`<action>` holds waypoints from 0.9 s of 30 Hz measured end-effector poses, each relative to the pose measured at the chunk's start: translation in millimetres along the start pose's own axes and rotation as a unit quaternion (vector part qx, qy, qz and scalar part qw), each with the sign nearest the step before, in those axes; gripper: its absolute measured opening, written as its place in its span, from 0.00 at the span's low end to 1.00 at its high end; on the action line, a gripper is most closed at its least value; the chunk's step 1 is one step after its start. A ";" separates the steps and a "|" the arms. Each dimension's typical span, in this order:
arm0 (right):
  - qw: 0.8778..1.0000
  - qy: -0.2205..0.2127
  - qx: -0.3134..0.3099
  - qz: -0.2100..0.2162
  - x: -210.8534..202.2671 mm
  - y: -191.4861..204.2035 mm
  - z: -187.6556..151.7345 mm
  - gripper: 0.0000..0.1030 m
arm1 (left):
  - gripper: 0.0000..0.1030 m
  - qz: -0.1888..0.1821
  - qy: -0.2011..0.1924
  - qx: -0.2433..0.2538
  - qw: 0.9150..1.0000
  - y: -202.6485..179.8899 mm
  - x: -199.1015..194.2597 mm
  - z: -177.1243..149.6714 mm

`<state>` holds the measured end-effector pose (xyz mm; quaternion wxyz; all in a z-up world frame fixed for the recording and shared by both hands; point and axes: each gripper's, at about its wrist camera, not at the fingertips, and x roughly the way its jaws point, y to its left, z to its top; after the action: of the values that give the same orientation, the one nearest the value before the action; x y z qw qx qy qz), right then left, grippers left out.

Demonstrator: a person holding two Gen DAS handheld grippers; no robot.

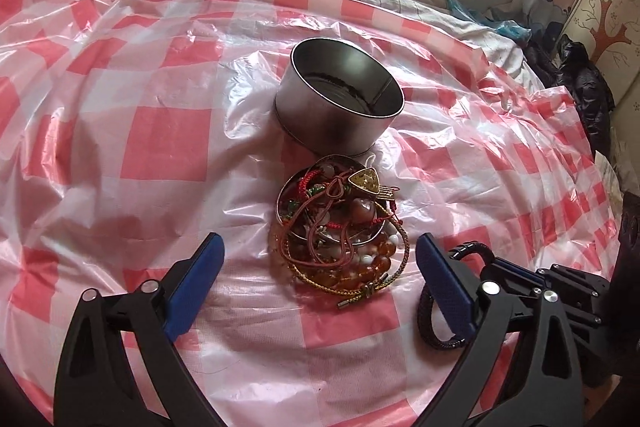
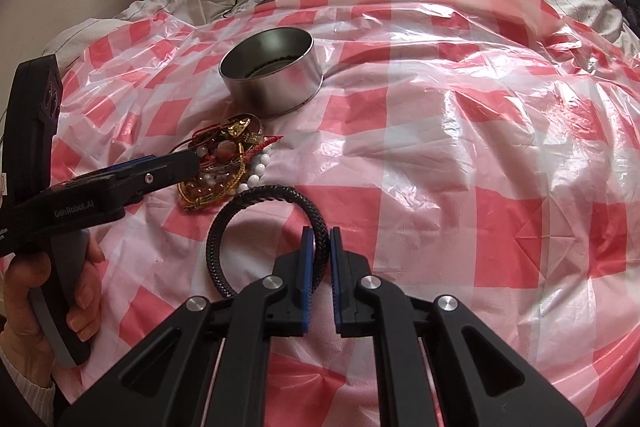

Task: Organize jewelry

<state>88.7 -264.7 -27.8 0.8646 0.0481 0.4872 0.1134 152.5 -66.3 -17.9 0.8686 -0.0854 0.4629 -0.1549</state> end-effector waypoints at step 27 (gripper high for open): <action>0.995 -0.075 0.050 0.046 -29.1 -12.5 12.4 0.08 | 0.02 -0.117 -0.056 0.015 0.991 -1.6 -58.5 16.4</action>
<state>86.6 -283.6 0.4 0.8893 0.1219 0.4230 0.1241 135.2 -47.3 37.2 0.8705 -0.1343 0.3975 -0.2572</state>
